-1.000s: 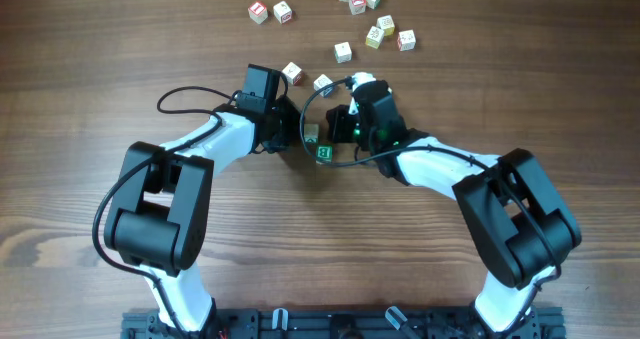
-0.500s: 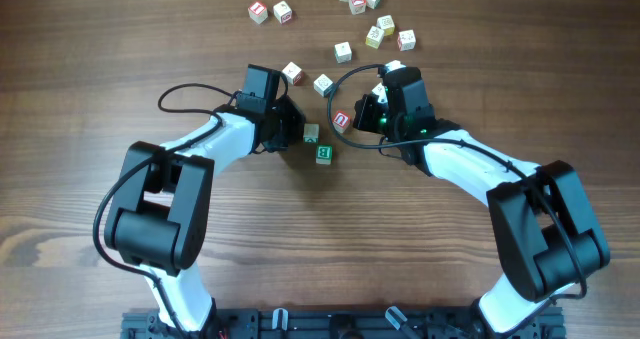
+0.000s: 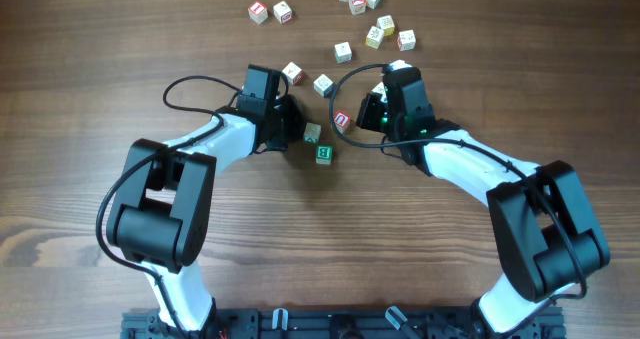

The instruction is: Form a circle

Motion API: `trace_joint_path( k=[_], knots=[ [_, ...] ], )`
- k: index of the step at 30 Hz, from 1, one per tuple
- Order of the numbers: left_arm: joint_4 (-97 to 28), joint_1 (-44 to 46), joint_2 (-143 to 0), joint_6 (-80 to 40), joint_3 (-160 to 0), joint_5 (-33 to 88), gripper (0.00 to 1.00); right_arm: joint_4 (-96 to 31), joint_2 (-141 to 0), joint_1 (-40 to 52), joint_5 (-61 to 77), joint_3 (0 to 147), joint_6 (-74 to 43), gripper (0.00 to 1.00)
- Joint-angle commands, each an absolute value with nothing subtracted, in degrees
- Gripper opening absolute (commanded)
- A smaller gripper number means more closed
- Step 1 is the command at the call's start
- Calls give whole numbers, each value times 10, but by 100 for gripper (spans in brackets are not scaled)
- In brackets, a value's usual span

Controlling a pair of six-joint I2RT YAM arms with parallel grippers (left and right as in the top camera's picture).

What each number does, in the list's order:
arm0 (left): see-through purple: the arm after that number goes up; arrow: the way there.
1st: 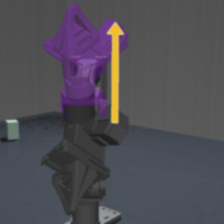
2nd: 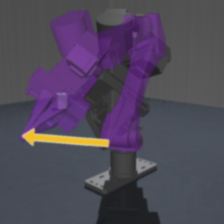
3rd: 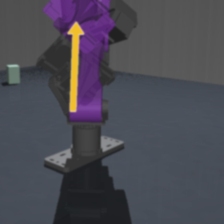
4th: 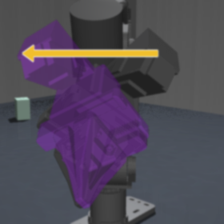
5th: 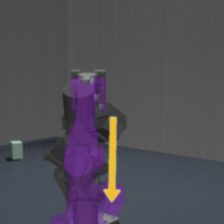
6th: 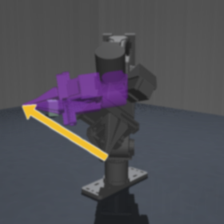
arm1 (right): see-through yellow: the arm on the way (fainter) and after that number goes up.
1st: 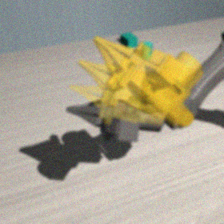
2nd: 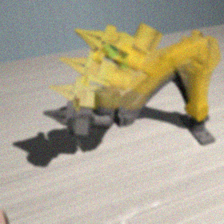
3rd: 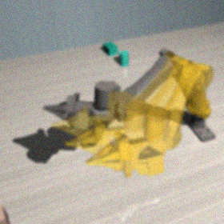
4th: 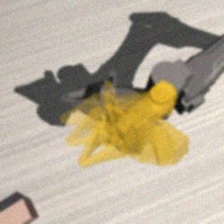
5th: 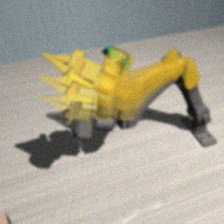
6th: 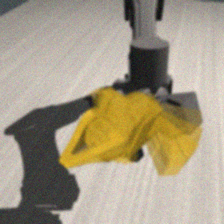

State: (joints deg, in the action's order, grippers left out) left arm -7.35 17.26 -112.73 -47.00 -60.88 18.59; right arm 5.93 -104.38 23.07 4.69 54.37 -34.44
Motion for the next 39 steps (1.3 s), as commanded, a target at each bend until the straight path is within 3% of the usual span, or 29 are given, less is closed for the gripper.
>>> trace_joint_path(
  k=[1,25,39],
  knots=[
    [-91,179,-1160,-485,-587,182,4,59,-1032,229,25,553,-351,5],
    [-159,179,-1160,-560,-587,110,4,36,-1033,229,25,553,-362,5],
    [-159,179,-1160,-575,-587,108,4,133,-1079,219,66,553,-315,4]
  ],
)
